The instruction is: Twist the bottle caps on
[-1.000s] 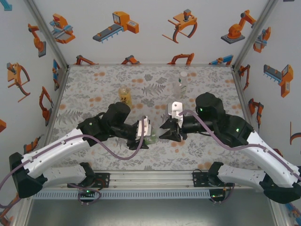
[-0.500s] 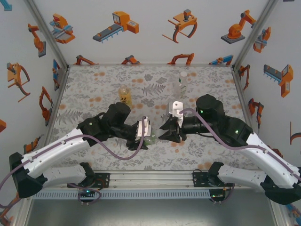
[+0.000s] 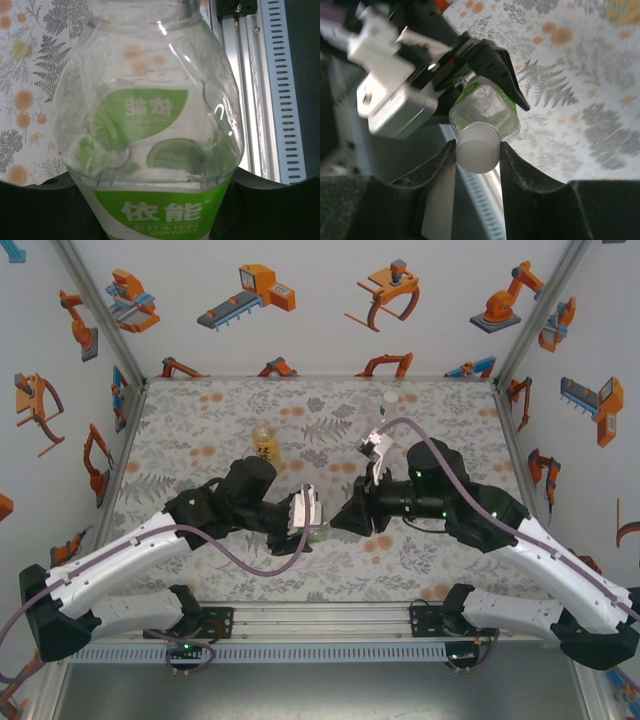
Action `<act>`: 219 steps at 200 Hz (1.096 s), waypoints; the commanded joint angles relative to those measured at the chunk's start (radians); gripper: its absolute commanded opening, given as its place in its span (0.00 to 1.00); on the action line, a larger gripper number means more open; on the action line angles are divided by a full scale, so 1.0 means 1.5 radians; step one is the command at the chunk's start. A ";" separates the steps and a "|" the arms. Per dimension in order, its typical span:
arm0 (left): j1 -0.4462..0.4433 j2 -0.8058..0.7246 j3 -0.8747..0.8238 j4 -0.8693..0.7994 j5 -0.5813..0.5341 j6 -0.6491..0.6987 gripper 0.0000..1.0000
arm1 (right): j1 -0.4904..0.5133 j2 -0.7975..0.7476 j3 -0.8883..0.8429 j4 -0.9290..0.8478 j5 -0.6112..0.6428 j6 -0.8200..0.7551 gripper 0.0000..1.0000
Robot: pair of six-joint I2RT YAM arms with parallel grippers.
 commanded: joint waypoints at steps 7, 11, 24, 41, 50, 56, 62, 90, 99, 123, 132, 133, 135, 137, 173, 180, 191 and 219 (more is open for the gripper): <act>-0.004 -0.008 0.014 0.051 -0.013 0.006 0.00 | 0.007 0.013 -0.010 -0.015 0.079 0.391 0.00; -0.003 -0.008 0.014 0.052 -0.015 0.007 0.00 | 0.007 0.013 -0.011 -0.017 0.083 0.408 0.00; -0.004 -0.008 0.010 0.055 -0.025 0.006 0.02 | 0.007 0.015 -0.013 -0.032 0.093 0.447 0.00; -0.004 -0.007 0.010 0.055 -0.032 0.005 0.04 | 0.007 0.023 -0.009 -0.047 0.099 0.467 0.00; -0.004 -0.008 0.010 0.055 -0.034 0.004 0.06 | 0.007 0.027 -0.005 -0.056 0.103 0.468 0.00; -0.004 -0.008 0.011 0.055 -0.035 0.002 0.08 | 0.007 0.029 -0.003 -0.060 0.103 0.473 0.00; -0.004 -0.010 0.013 0.055 -0.037 0.000 0.11 | 0.007 0.029 -0.004 -0.061 0.103 0.480 0.00; -0.004 -0.014 0.013 0.054 -0.048 -0.003 0.24 | 0.007 0.036 -0.001 -0.060 0.106 0.487 0.00; -0.004 -0.015 0.012 0.053 -0.051 -0.005 0.30 | 0.006 0.038 0.003 -0.062 0.109 0.481 0.00; -0.004 -0.022 0.009 0.053 -0.065 -0.019 0.57 | 0.007 0.047 0.026 -0.084 0.130 0.455 0.00; -0.003 -0.026 0.009 0.052 -0.072 -0.031 0.65 | 0.007 0.055 0.041 -0.106 0.145 0.420 0.00; -0.003 -0.027 0.009 0.052 -0.072 -0.032 0.65 | 0.007 0.056 0.043 -0.109 0.147 0.418 0.00; -0.003 -0.027 0.008 0.052 -0.071 -0.034 0.67 | 0.007 0.058 0.047 -0.113 0.150 0.410 0.00; -0.002 -0.029 0.008 0.052 -0.072 -0.037 0.68 | 0.007 0.060 0.051 -0.118 0.153 0.403 0.00; 0.000 -0.058 -0.003 0.061 -0.093 -0.084 0.88 | -0.001 0.106 0.102 -0.193 0.203 0.298 0.00; 0.003 -0.065 -0.006 0.065 -0.105 -0.100 0.90 | -0.008 0.115 0.110 -0.201 0.207 0.283 0.00; 0.009 -0.073 -0.012 0.072 -0.130 -0.133 0.92 | -0.022 0.132 0.125 -0.216 0.213 0.254 0.00; 0.029 -0.102 -0.035 0.099 -0.174 -0.210 0.93 | -0.071 0.195 0.178 -0.260 0.220 0.161 0.00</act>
